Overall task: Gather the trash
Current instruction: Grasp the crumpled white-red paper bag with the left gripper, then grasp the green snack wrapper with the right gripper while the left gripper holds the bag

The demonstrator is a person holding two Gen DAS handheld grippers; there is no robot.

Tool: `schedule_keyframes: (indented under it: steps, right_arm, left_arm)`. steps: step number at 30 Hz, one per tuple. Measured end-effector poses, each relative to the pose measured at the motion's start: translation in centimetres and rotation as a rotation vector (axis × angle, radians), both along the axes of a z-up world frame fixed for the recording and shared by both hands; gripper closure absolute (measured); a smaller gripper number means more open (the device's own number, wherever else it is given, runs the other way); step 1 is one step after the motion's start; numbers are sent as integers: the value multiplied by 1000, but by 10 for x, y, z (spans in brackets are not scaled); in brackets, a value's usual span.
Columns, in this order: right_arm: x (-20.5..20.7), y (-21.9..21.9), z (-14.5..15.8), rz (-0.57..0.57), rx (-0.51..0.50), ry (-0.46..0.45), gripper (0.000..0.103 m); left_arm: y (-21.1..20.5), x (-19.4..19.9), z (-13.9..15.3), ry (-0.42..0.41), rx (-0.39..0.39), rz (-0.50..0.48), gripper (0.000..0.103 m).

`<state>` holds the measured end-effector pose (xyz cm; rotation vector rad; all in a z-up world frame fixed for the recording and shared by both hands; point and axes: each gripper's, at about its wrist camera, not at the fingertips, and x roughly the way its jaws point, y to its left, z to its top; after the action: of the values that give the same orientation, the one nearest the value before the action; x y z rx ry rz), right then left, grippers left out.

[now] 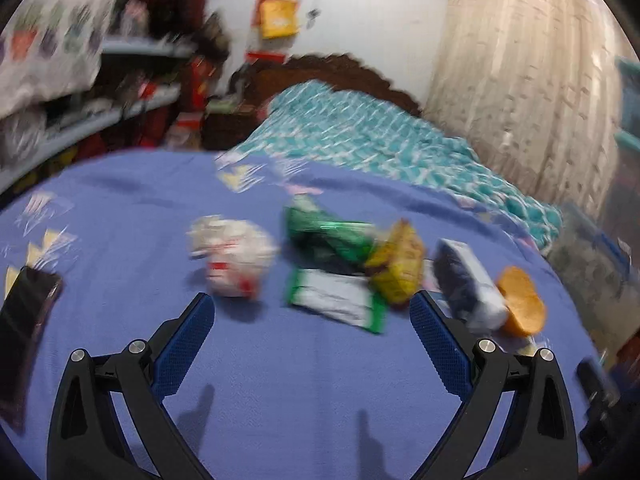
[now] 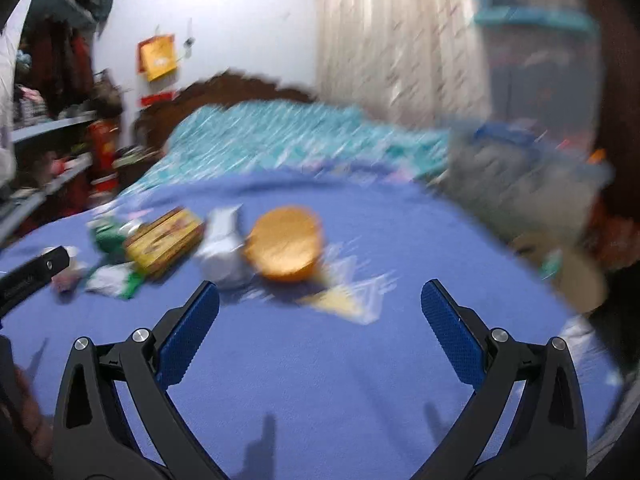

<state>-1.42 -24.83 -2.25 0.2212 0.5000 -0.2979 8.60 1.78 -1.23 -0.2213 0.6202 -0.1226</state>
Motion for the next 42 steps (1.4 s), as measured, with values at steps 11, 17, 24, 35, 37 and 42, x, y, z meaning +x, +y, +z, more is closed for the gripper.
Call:
schedule_keyframes:
  steps: [11, 17, 24, 35, 37, 42]
  right_arm:
    - [129, 83, -32, 503, 302, 279, 46]
    - [167, 98, -45, 444, 281, 305, 31]
    - [148, 122, -42, 729, 371, 296, 63]
    - [151, 109, -35, 568, 260, 256, 27]
    - [162, 106, -37, 530, 268, 266, 25]
    - [196, 112, -43, 485, 294, 306, 22]
  left_arm:
    - [83, 95, -10, 305, -218, -6, 9]
    - [58, 131, -38, 425, -174, -21, 10]
    - [64, 113, -39, 388, -151, -56, 59]
    - [84, 73, -43, 260, -92, 15, 54]
    - [86, 73, -43, 259, -116, 13, 54]
    - [100, 71, -45, 244, -195, 19, 54]
